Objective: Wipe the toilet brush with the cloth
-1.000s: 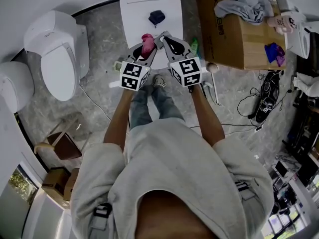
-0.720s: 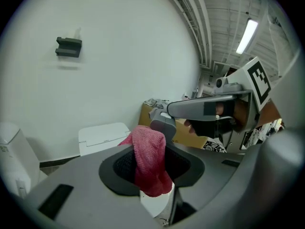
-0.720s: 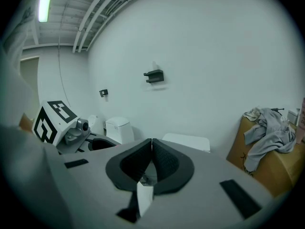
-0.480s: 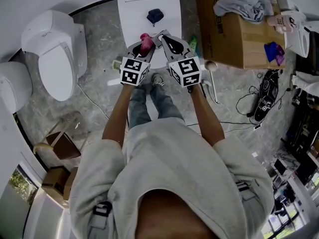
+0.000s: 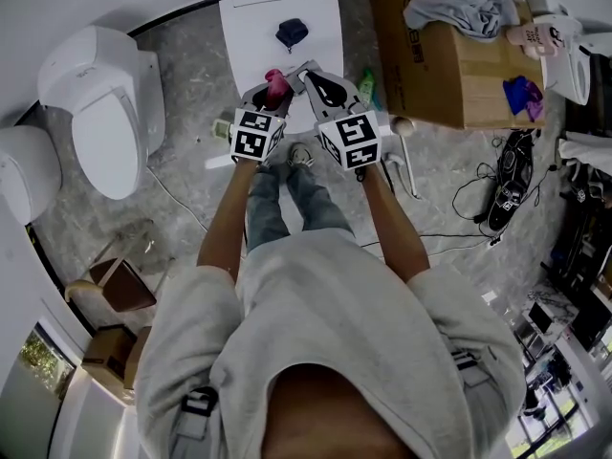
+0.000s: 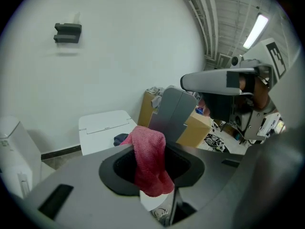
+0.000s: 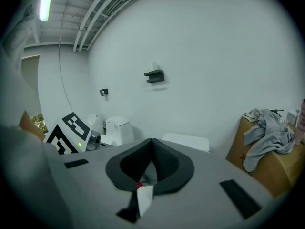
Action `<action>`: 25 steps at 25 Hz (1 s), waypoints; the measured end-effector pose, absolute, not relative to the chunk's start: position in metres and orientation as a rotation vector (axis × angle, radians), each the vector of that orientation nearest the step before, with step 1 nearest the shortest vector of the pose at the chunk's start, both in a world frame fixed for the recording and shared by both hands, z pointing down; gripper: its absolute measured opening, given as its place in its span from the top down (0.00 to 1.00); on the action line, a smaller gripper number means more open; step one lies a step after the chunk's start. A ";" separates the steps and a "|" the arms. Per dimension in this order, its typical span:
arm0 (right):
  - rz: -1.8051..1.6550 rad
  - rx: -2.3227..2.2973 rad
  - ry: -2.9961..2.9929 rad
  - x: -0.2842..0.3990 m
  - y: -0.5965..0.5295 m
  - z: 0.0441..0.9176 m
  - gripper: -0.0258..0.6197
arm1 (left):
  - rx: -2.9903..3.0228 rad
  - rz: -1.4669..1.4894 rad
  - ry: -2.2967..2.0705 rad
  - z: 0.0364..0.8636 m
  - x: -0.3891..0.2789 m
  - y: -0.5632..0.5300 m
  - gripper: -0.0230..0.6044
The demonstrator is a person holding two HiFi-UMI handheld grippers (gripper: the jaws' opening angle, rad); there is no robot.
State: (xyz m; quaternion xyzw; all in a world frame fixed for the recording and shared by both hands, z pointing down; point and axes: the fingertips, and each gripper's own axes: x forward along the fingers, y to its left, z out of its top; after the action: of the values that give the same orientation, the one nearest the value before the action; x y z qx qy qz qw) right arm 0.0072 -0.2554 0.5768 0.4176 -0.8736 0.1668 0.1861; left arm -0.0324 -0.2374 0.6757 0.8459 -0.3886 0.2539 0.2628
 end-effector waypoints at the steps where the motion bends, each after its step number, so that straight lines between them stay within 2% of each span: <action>1: 0.468 1.172 -2.462 0.007 -0.254 0.577 0.91 | 2.285 0.691 -1.055 0.676 -0.034 -0.237 0.74; 16: 0.466 1.158 -2.471 0.005 -0.254 0.578 0.91 | 2.392 0.511 -1.197 0.600 -0.040 -0.207 0.74; 25: 0.471 1.154 -2.475 0.005 -0.255 0.578 0.91 | 2.437 0.552 -1.151 0.606 -0.024 -0.210 0.74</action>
State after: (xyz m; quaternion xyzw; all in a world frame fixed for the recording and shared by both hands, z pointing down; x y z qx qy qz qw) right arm 0.0052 -0.2549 0.5784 0.4094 -0.8778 0.1671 0.1842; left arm -0.0236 -0.2104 0.6059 0.8690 -0.4104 0.1969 0.1942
